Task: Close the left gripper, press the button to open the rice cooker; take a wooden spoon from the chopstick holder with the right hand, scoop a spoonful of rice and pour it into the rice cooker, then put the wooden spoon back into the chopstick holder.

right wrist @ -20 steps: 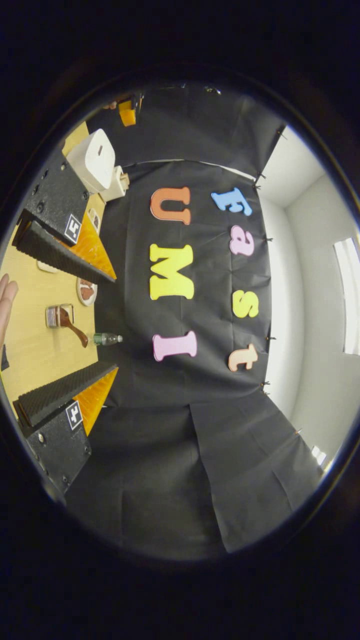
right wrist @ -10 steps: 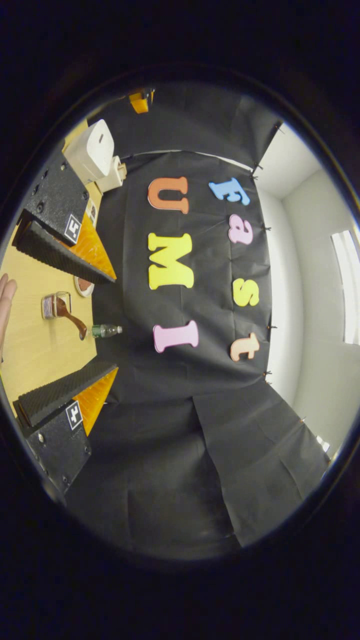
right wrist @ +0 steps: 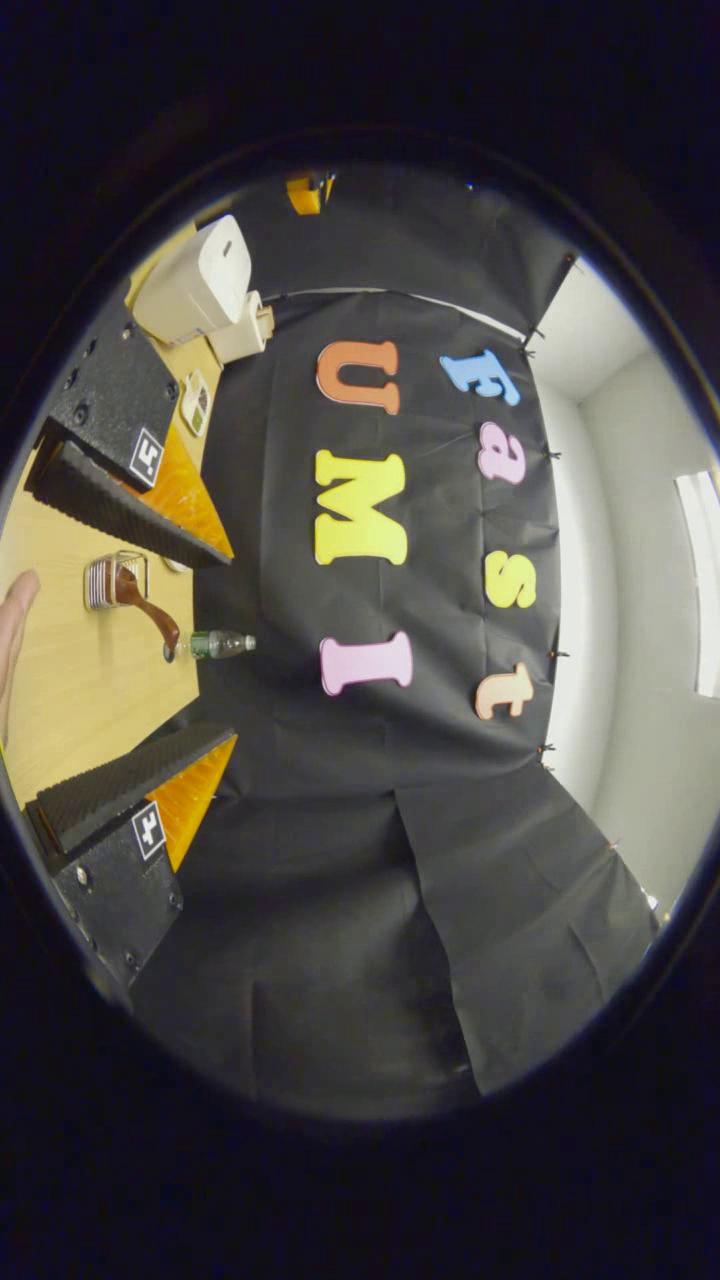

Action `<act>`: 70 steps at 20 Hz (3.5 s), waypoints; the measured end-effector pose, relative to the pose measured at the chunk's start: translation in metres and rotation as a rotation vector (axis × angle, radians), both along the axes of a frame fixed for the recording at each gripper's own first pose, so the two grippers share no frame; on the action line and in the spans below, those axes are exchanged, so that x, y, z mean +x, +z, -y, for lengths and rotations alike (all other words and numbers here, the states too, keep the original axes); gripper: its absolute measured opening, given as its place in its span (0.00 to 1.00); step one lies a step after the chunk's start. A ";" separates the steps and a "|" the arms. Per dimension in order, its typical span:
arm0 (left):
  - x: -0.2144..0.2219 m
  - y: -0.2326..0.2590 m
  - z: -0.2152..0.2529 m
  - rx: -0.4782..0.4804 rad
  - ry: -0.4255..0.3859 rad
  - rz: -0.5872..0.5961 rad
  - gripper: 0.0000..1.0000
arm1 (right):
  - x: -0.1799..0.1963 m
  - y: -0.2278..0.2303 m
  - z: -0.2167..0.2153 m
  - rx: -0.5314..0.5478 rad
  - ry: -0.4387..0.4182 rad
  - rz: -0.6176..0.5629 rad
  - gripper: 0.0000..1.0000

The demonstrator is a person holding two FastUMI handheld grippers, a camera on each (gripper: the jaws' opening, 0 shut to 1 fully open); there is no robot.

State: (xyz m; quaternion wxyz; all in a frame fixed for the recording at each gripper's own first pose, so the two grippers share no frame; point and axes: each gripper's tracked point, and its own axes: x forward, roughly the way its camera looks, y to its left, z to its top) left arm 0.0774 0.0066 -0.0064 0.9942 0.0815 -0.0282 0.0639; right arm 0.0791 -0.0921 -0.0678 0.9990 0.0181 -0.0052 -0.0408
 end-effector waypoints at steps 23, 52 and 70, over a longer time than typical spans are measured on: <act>0.096 -0.148 -0.080 -0.283 0.086 -0.458 0.00 | 0.024 -0.026 -0.025 -0.091 0.072 0.005 0.99; 0.004 -0.079 -0.036 -0.240 0.065 -0.268 0.33 | 0.010 -0.070 -0.011 -0.046 0.045 -0.066 0.99; -0.090 -0.037 0.021 -0.165 0.037 0.060 0.95 | 0.086 -0.167 -0.024 0.013 0.071 -0.214 0.96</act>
